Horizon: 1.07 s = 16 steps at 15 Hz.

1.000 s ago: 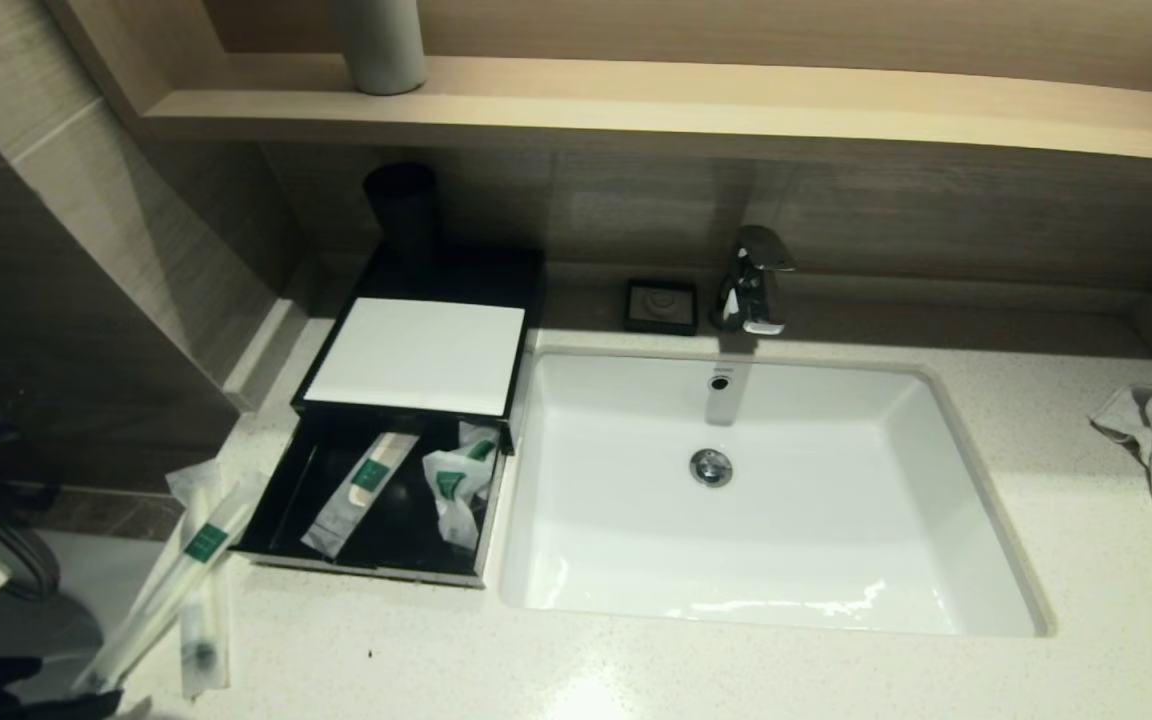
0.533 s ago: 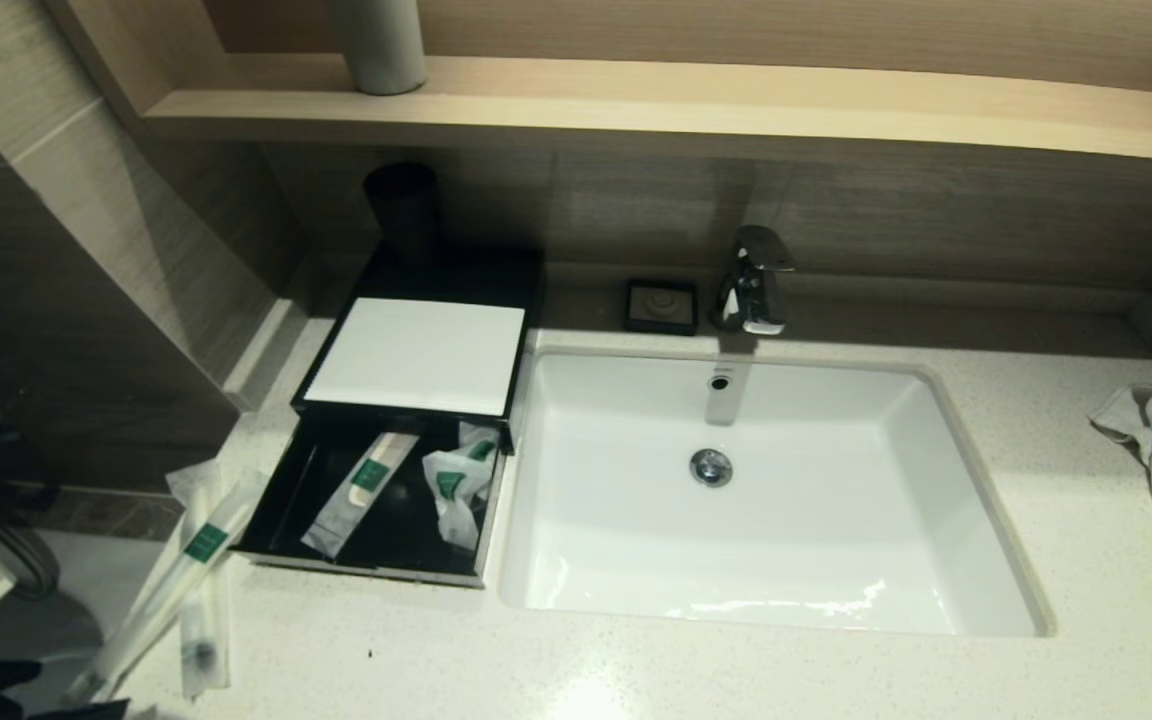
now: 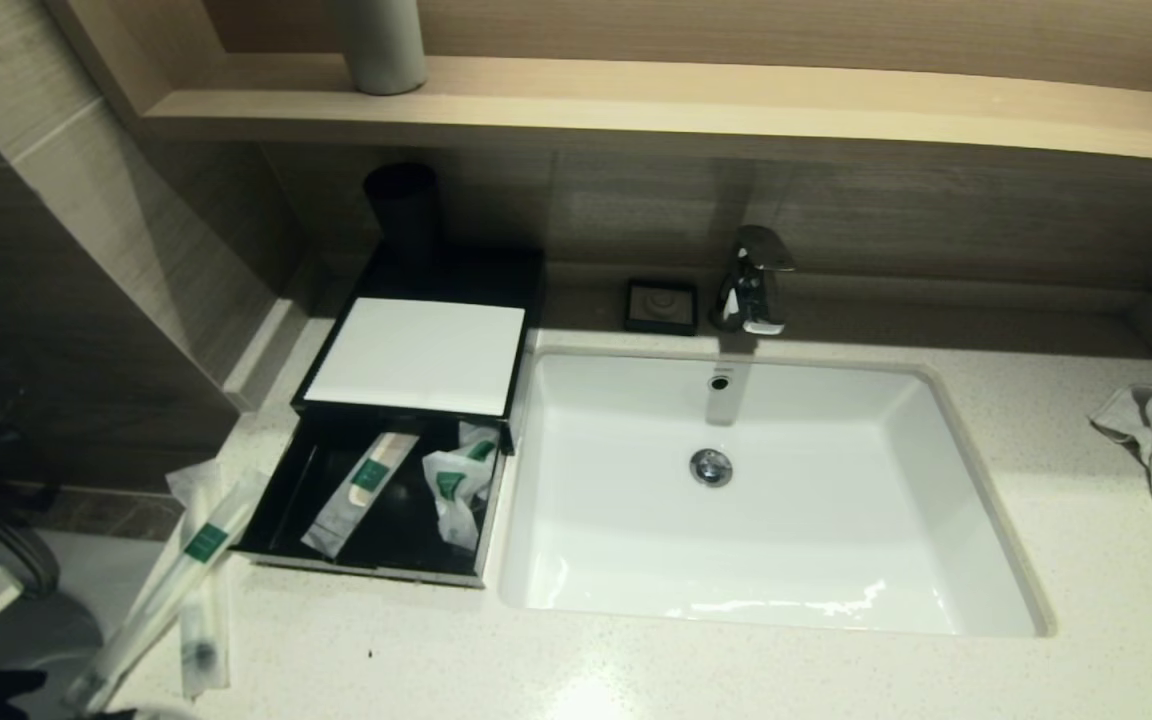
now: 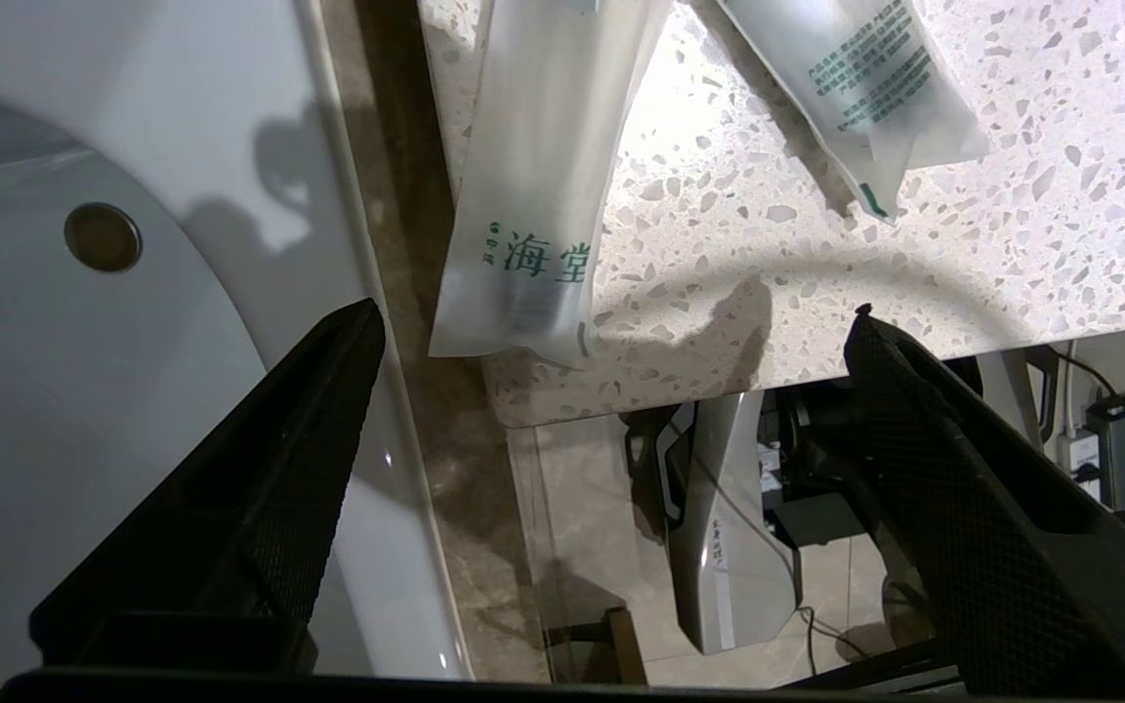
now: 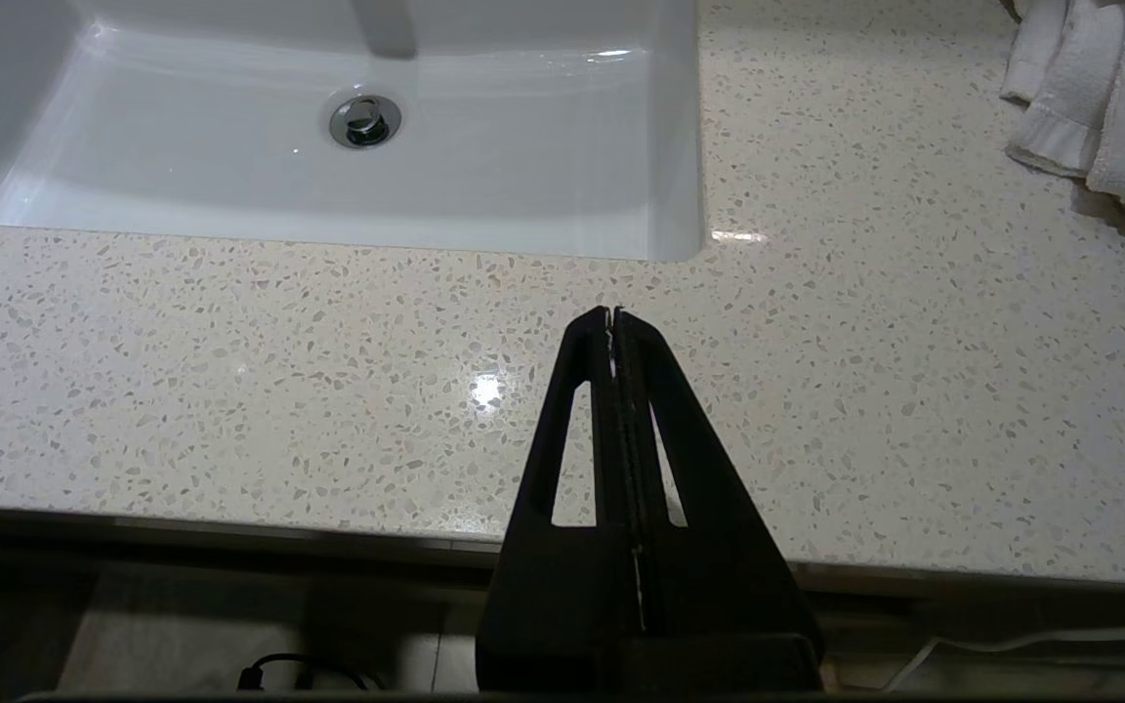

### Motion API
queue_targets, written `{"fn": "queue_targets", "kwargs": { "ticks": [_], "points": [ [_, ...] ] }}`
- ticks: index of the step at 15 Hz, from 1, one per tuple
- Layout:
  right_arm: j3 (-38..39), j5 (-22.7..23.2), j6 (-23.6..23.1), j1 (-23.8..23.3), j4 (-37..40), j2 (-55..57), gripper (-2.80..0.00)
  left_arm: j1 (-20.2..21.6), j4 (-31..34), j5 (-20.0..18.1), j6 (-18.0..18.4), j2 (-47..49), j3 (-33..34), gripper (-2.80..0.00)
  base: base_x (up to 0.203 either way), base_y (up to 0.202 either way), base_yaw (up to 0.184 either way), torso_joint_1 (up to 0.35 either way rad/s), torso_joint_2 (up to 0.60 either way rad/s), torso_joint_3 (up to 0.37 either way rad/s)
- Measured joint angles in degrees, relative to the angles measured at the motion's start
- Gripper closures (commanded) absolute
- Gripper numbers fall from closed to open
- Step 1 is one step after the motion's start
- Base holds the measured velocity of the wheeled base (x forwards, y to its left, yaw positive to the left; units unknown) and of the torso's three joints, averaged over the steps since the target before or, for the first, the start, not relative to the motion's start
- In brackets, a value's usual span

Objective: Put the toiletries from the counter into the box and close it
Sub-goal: Pick up the bathroom toiletry

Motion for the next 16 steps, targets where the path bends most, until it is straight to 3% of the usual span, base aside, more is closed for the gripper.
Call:
{"fn": "queue_targets", "kwargs": {
  "ticks": [16],
  "points": [
    [0.00,0.05,-0.05,-0.02,-0.01,0.00,0.00,-0.47,-6.59,1.93,0.30,6.14,1.24,-2.80,0.000,0.000,0.000,0.000,0.00,0.000]
  ]
}}
